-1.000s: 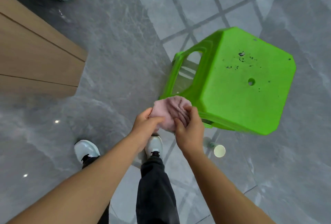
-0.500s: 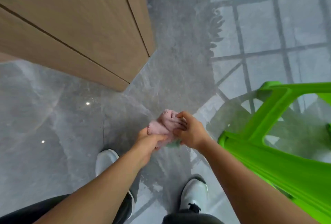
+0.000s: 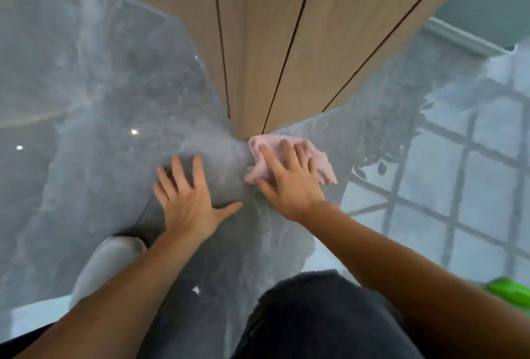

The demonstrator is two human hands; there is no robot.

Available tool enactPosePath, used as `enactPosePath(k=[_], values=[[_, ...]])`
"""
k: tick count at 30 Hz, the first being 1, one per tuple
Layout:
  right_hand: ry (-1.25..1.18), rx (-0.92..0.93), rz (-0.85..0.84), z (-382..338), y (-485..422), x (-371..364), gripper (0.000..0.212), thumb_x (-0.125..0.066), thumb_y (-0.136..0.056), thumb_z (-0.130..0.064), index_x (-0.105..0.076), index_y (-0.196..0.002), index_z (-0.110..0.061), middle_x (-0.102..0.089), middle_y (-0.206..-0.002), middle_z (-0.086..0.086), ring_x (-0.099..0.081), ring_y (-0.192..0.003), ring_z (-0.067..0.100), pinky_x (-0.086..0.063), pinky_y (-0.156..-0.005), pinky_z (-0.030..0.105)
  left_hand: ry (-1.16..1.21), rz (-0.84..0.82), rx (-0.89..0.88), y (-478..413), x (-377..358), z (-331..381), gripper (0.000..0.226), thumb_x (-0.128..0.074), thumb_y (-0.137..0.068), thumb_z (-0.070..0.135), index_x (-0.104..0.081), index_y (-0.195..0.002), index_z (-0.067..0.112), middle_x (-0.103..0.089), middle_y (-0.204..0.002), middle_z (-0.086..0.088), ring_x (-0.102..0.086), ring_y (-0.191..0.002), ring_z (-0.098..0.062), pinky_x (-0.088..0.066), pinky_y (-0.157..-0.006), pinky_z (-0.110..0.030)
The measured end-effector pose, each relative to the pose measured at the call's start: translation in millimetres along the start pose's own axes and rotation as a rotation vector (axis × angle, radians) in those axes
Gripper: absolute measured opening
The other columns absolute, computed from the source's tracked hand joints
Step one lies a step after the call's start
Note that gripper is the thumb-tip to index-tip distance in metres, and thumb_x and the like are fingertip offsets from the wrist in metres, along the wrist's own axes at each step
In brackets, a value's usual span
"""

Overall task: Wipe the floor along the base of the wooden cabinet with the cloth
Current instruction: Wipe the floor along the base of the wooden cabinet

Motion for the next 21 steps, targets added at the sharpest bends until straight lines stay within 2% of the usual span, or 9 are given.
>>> enactPosePath(k=[3,7,8,9,12,15,17,19,21], values=[[0.072,-0.010,-0.055,-14.2,5.0,-32.6,0.071,-0.031,-0.090,-0.067,0.000,-0.151,-0.046,0.012,-0.164,0.014,0.019,-0.146,0.047,0.003,-0.111,0.074,-0.053,-0.120,-0.018,8.6,-18.6,-24.1,0.142,-0.036,-0.044,0.099,0.018,-0.151,0.024,0.022,-0.162,-0.017,0.018,-0.144,-0.051,0.001,-0.114,-0.068],[0.183,0.154,-0.034,13.9,-9.7,-35.9,0.066,-0.024,-0.087,-0.074,-0.001,-0.146,-0.055,0.007,-0.166,0.009,0.014,-0.148,0.044,-0.001,-0.111,0.075,-0.018,-0.174,-0.023,1.3,-27.8,-31.1,0.144,-0.023,-0.034,0.106,0.040,-0.140,0.031,0.054,-0.145,-0.007,0.044,-0.134,-0.043,0.015,-0.112,-0.065],[0.201,0.096,-0.016,39.3,-16.5,-28.0,0.068,-0.022,-0.087,-0.075,0.004,-0.146,-0.055,0.009,-0.166,0.007,0.015,-0.148,0.042,0.000,-0.113,0.072,-0.011,-0.180,-0.023,0.0,-28.4,-32.2,0.144,-0.023,-0.033,0.106,0.042,-0.139,0.032,0.056,-0.143,-0.006,0.049,-0.130,-0.041,0.017,-0.111,-0.064],[0.186,-0.042,0.012,71.5,-23.4,-17.0,0.070,-0.019,-0.086,-0.076,0.009,-0.146,-0.054,0.012,-0.165,0.005,0.017,-0.148,0.040,0.002,-0.115,0.069,-0.011,-0.188,-0.026,-0.9,-29.0,-33.3,0.145,-0.023,-0.032,0.106,0.043,-0.138,0.033,0.057,-0.143,-0.006,0.053,-0.127,-0.040,0.020,-0.110,-0.063],[0.075,-0.540,0.013,161.1,-37.6,20.9,0.078,-0.011,-0.080,-0.081,0.014,-0.146,-0.050,0.017,-0.165,0.005,0.017,-0.148,0.038,0.003,-0.118,0.064,-0.020,-0.232,-0.021,-1.4,-28.4,-33.1,0.146,-0.021,-0.029,0.107,0.045,-0.136,0.032,0.058,-0.142,-0.006,0.057,-0.123,-0.040,0.030,-0.103,-0.059],[0.015,-0.694,-0.020,151.2,-43.5,25.9,0.088,-0.011,-0.077,-0.084,0.015,-0.149,-0.041,0.020,-0.163,0.011,0.018,-0.147,0.041,0.004,-0.116,0.066,-0.033,-0.293,-0.012,-0.1,-22.6,-30.7,0.147,-0.020,-0.029,0.107,0.044,-0.137,0.031,0.058,-0.142,-0.007,0.055,-0.125,-0.041,0.034,-0.098,-0.057],[-0.015,-0.591,-0.021,96.0,-39.4,6.7,0.090,-0.015,-0.081,-0.082,0.014,-0.152,-0.034,0.023,-0.161,0.015,0.022,-0.145,0.045,0.011,-0.113,0.068,-0.039,-0.349,0.006,0.6,-17.2,-28.9,0.147,-0.021,-0.029,0.107,0.044,-0.137,0.031,0.058,-0.141,-0.008,0.055,-0.125,-0.041,0.031,-0.101,-0.060],[0.015,-0.281,-0.054,20.4,-24.3,-21.2,0.085,-0.019,-0.086,-0.075,0.012,-0.152,-0.032,0.024,-0.160,0.015,0.026,-0.143,0.047,0.018,-0.110,0.069,-0.056,-0.381,0.023,0.5,-13.0,-27.3,0.148,-0.021,-0.027,0.107,0.046,-0.136,0.031,0.059,-0.140,-0.009,0.055,-0.124,-0.042,0.024,-0.106,-0.065],[0.085,0.076,-0.146,-45.5,-5.1,-44.5,0.079,-0.020,-0.089,-0.070,0.009,-0.153,-0.033,0.025,-0.161,0.012,0.029,-0.142,0.044,0.016,-0.109,0.072,-0.069,-0.405,0.037,0.8,-10.1,-26.4,0.150,-0.016,-0.022,0.106,0.047,-0.135,0.031,0.060,-0.139,-0.009,0.058,-0.120,-0.042,0.018,-0.109,-0.068]])
Point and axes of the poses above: each hand's wrist, its own y-axis away from the middle knuckle, its own x-axis out of the back of the hand, z = x × y, the point moved 3 cm from there along -y, towards the middle knuckle
